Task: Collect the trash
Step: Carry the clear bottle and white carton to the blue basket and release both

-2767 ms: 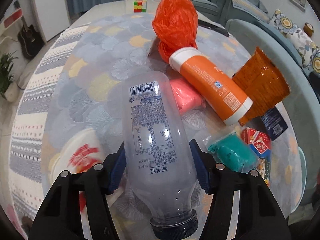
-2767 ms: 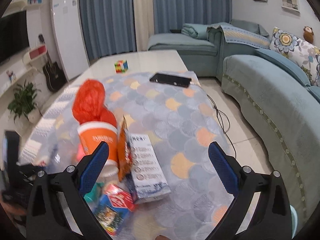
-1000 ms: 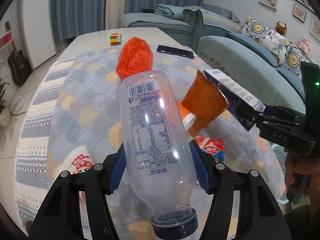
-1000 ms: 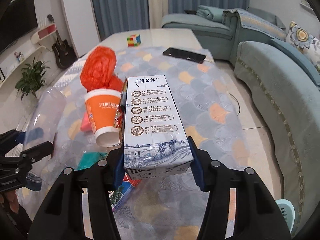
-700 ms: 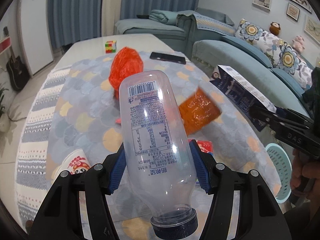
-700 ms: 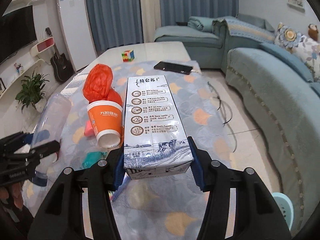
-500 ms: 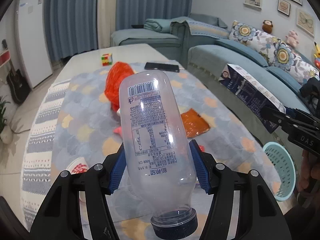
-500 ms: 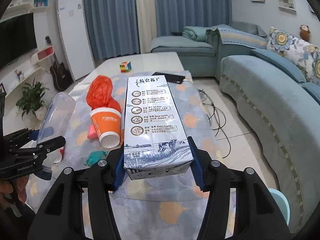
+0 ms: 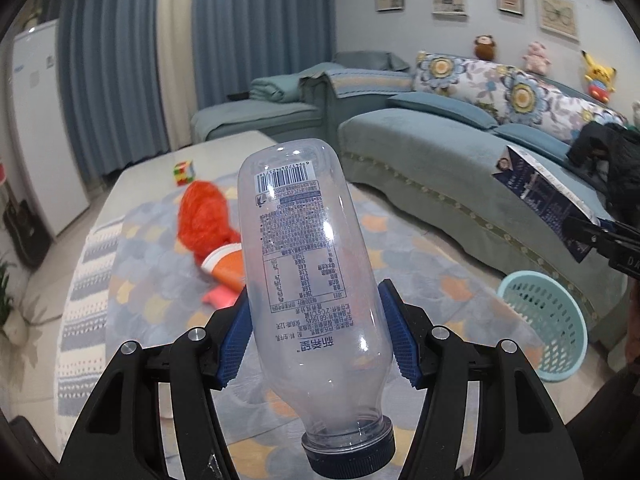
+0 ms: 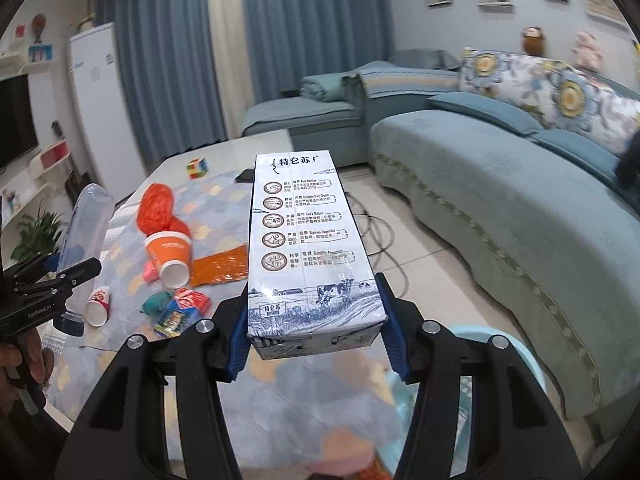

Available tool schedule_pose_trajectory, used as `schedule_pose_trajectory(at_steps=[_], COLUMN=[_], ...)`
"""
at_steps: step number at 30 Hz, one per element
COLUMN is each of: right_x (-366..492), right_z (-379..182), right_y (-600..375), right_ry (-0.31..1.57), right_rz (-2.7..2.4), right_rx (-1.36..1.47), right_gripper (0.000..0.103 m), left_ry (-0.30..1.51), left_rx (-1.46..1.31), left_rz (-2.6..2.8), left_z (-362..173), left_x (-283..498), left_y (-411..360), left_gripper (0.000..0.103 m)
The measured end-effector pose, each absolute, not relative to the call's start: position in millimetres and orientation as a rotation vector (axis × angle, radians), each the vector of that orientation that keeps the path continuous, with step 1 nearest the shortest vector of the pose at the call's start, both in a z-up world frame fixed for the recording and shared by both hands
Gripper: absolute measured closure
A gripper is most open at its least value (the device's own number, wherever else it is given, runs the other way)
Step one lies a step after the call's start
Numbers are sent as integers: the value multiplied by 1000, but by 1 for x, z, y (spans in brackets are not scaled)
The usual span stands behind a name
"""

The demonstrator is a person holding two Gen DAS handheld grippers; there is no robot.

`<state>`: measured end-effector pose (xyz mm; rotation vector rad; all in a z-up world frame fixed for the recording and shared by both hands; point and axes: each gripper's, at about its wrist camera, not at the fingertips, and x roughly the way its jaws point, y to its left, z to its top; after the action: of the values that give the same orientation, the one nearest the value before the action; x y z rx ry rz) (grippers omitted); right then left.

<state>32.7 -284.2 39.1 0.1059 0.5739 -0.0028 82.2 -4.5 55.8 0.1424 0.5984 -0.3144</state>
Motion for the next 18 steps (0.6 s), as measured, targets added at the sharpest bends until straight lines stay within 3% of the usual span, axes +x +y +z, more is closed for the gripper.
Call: schedule_pose_trajectory(at_steps=[18], right_x=[-54], right_z=[10], right_y=[-402], right_ry=[572], right_rz=[-219], right_rx=[214], right_gripper=[52], left_ry=[568], left_rx=[285], left_rz=[-667], left_z=[32], left_x=[26], left_y=[-148], left_gripper=[46])
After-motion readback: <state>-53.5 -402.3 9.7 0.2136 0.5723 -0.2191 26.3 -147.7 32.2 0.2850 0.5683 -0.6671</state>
